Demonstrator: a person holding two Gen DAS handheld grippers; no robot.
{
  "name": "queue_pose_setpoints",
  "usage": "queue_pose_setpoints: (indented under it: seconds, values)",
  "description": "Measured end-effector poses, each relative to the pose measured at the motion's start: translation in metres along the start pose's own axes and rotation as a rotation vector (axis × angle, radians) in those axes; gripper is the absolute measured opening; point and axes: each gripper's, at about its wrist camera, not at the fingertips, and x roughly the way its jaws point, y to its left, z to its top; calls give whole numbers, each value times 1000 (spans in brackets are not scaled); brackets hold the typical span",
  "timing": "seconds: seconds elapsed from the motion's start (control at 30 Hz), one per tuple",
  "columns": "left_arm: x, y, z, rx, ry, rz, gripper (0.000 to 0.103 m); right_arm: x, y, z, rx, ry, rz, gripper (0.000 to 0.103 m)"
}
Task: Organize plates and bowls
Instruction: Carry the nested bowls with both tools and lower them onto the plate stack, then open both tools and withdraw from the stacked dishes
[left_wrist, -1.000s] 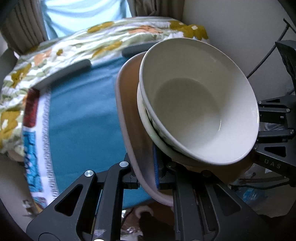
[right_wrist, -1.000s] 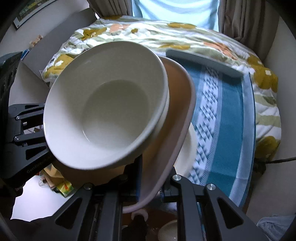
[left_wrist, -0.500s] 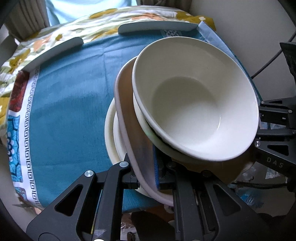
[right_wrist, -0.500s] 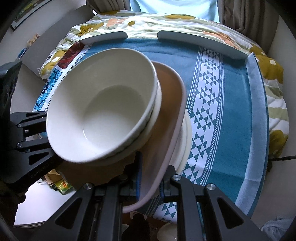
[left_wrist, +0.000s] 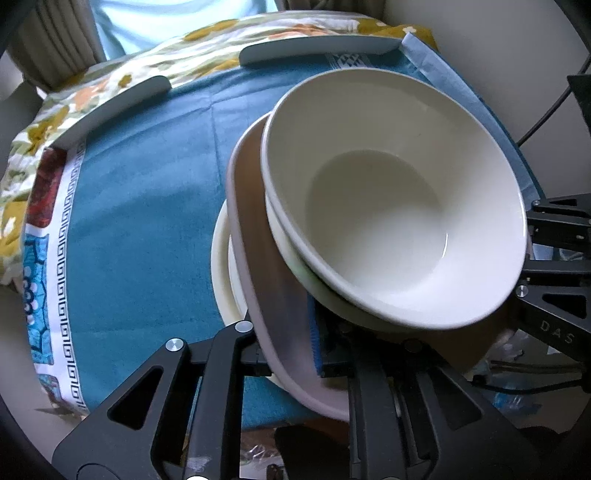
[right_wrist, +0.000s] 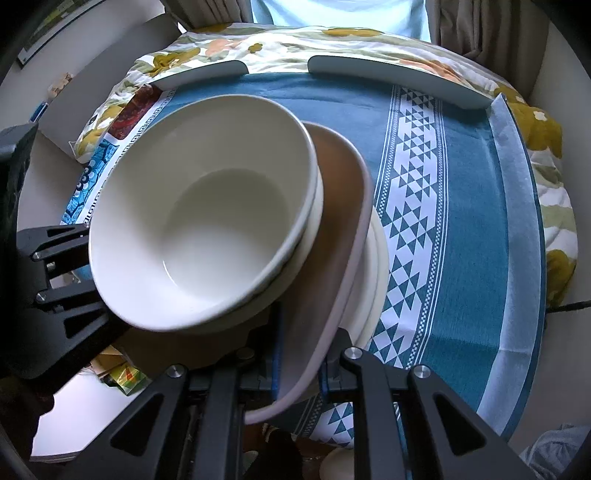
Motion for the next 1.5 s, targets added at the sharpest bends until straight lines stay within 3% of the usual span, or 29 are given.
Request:
queue_pose_setpoints:
  seconds: [0.13, 0.4, 0.73, 0.8, 0.9, 0.97, 1.23, 1.37, 1.5]
  values:
    - [1, -3, 4, 13, 30, 26, 15, 0, -2, 2, 26, 20, 0, 14]
    - [-3, 1, 8, -17, 131, -30, 20, -14, -11, 3, 127, 43, 24, 15]
    - [-11, 1, 10, -31, 156, -23, 21, -22, -13, -2, 162, 49, 44, 15]
    - [-16, 0, 10, -26, 152, -10, 25, -24, -12, -4, 164, 46, 47, 15]
    - [-25, -1, 8, -12, 143, 15, 40, -30, -12, -5, 166, 40, 47, 15]
    - [-33, 1, 6, -20, 129, 15, 47, -35, -12, -6, 166, 32, 47, 15]
    - [-90, 0, -9, -76, 46, 3, 48, -89, -5, -19, 156, -58, 52, 15]
    - [-135, -1, -22, -113, -62, -23, 48, -125, 9, -27, 140, -142, 42, 15]
    - [-193, 1, -33, -124, -224, -12, 48, -169, 30, -35, 117, -261, -6, 15]
